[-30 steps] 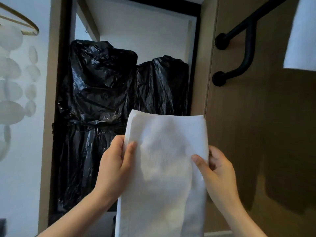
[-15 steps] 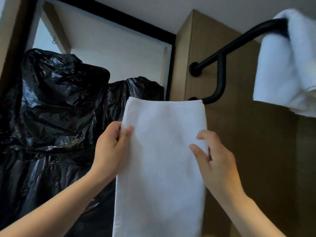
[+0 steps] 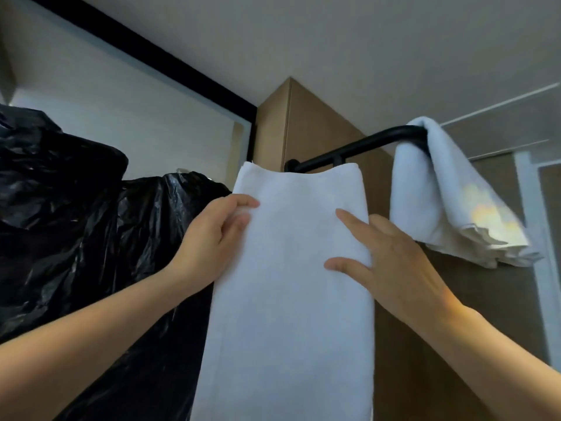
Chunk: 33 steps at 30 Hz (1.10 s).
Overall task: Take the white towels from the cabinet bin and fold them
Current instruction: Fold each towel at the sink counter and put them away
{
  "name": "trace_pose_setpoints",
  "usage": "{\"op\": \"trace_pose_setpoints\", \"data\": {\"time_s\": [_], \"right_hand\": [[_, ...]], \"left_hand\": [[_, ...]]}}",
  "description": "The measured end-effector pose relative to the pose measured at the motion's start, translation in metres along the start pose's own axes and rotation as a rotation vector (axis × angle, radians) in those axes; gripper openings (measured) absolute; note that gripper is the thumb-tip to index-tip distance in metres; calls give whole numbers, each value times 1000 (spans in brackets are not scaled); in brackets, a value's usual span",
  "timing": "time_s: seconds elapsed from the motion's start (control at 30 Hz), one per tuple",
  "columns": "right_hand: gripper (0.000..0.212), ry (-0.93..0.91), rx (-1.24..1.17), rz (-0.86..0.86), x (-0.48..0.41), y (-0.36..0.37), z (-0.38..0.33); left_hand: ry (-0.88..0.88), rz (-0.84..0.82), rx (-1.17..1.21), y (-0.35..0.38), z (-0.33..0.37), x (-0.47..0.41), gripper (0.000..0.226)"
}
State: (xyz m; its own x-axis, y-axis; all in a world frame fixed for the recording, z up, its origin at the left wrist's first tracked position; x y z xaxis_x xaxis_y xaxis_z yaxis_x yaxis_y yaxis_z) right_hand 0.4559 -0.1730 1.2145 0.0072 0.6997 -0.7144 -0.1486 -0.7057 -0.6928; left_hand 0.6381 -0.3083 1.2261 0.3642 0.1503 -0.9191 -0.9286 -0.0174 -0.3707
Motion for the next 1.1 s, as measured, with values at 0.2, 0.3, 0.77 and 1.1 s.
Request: {"op": "trace_pose_setpoints", "data": {"time_s": [0.2,0.3,0.77,1.1], "right_hand": [[95,84,287,-112,4,-18,3],[95,116,353,-145,6,-17,7],[91,151,486,74,-61,-80,35],[89,132,707,178,-133,-118,50]], "left_hand": [[42,-394,-100,23,-10,-6,83],[60,-379,-45,36,-11,-2,83],[35,7,-8,49,-5,-115,34],[29,35,-84,80,-17,-192,48]]}}
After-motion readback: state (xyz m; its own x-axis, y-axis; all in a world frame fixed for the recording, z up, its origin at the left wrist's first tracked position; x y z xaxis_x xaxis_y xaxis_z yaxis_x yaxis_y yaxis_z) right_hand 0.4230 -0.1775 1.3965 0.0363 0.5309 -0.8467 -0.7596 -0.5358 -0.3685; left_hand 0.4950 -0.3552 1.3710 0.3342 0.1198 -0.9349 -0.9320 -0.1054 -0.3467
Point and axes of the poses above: each hand's wrist, its own x-axis away from the middle knuckle, its own y-axis out of the palm, z = x × y, the point moved 9 cm from there along -x, towards the middle knuckle, and after that the axes turned 15 degrees about -z, right-handed, at the moved point
